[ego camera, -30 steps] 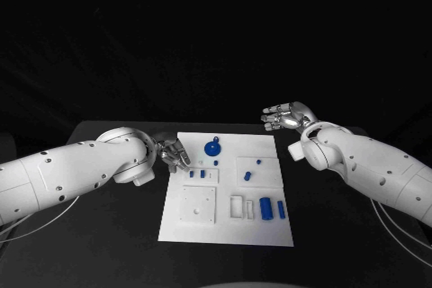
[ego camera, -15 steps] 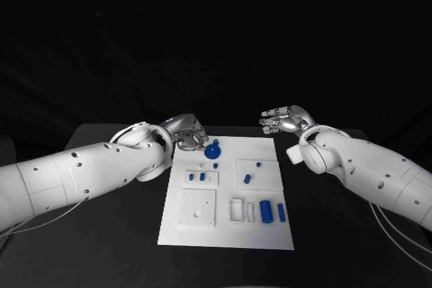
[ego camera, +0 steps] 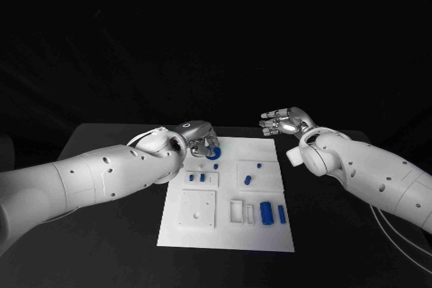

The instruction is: Assemble the parts on the task board

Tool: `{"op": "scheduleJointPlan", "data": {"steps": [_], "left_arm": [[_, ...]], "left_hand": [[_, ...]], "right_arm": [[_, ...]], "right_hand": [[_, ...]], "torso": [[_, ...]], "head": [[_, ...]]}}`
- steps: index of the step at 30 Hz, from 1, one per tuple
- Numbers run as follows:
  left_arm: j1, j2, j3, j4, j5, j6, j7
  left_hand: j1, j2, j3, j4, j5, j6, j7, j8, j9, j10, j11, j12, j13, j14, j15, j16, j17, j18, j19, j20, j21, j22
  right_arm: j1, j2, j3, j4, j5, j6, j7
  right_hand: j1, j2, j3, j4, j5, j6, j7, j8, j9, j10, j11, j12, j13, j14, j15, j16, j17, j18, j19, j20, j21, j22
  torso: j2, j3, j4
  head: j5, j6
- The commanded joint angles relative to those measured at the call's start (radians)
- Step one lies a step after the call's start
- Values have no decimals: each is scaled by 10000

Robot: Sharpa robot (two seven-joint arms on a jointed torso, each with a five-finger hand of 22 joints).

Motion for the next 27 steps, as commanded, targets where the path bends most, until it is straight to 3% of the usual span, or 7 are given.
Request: {"op": "scheduleJointPlan", "data": {"steps": [1,5,8,10,15,18,27], "left_arm": [[-24,131,-15,-146,-809,589,135],[-65,334,-44,-410,-1080,761,192],[-118,482,-65,-620,-1301,880,293],[-159,572,-79,-736,-1413,994,334],[-250,686,-94,-910,-1512,1192,391],[-298,736,-98,-996,-1487,1296,445],[-386,820,-101,-1101,-1400,1472,517]], "left_hand": [[-81,-36,8,67,-104,-7,-51,-45,3,-94,-23,-44,-12,14,-41,532,197,50,182,-27,22,169],[-87,-119,59,138,-202,-66,-76,-48,2,-231,-25,-45,-14,-86,-73,1381,334,52,356,-66,145,334],[-82,-313,48,225,-221,-491,-89,-72,-10,-308,41,-37,-6,-173,-3,2143,248,146,493,-8,309,358],[-45,-363,109,302,-226,-407,-50,-24,17,-385,51,-48,-10,-297,-7,2514,-115,162,402,14,459,344],[-53,-358,106,374,-248,-271,-5,-43,7,-483,64,-46,-9,-351,-16,2807,-422,137,353,-2,617,339],[-89,-352,73,456,-298,-264,-7,-42,8,-485,64,-44,-8,-363,-7,2934,-546,139,348,11,640,326],[-111,-306,144,511,-291,-219,-39,-37,11,-460,21,-48,-10,-383,-60,3326,-583,111,361,-30,774,347]], "right_arm": [[-1,8,6,46,-133,56,111],[6,8,6,65,-142,44,102],[17,27,6,74,-149,41,99],[25,37,7,83,-153,42,101],[40,42,7,92,-156,41,107],[50,43,7,106,-157,45,111],[81,58,8,127,-158,66,127]], "right_hand": [[-27,34,13,-57,-38,-55,-14,-43,-11,-50,9,-45,-15,-47,6,-46,-12,96,-84,-9,-31,-12],[-27,34,13,-57,-38,-55,-14,-43,-11,-50,9,-45,-15,-47,6,-46,-12,96,-84,-9,-31,-12],[-36,35,1,-57,-38,-59,-14,-43,-11,-49,9,-44,-15,-51,8,-43,-11,96,-91,-6,-31,-11],[-36,35,1,-57,-38,-59,-14,-43,-11,-49,9,-44,-15,-51,8,-43,-11,96,-91,-6,-31,-11],[-36,35,1,-57,-38,-59,-14,-43,-11,-49,9,-44,-15,-51,8,-43,-11,96,-91,-6,-31,-11],[-36,35,1,-57,-38,-59,-14,-43,-11,-49,9,-44,-15,-51,8,-43,-11,96,-91,-6,-31,-11],[-60,37,-58,-8,-8,-66,-13,-43,-12,-49,8,-43,-15,-54,8,-38,-11,94,-91,-4,-29,-11]], "torso": [[5,-4,-3],[7,0,-14],[-4,12,-15],[5,6,-19],[4,-5,-12],[3,1,-13],[-8,1,-7]], "head": [[13,-11],[19,-22],[18,-21],[9,-25],[7,-45],[-80,-62],[-45,-73]]}}
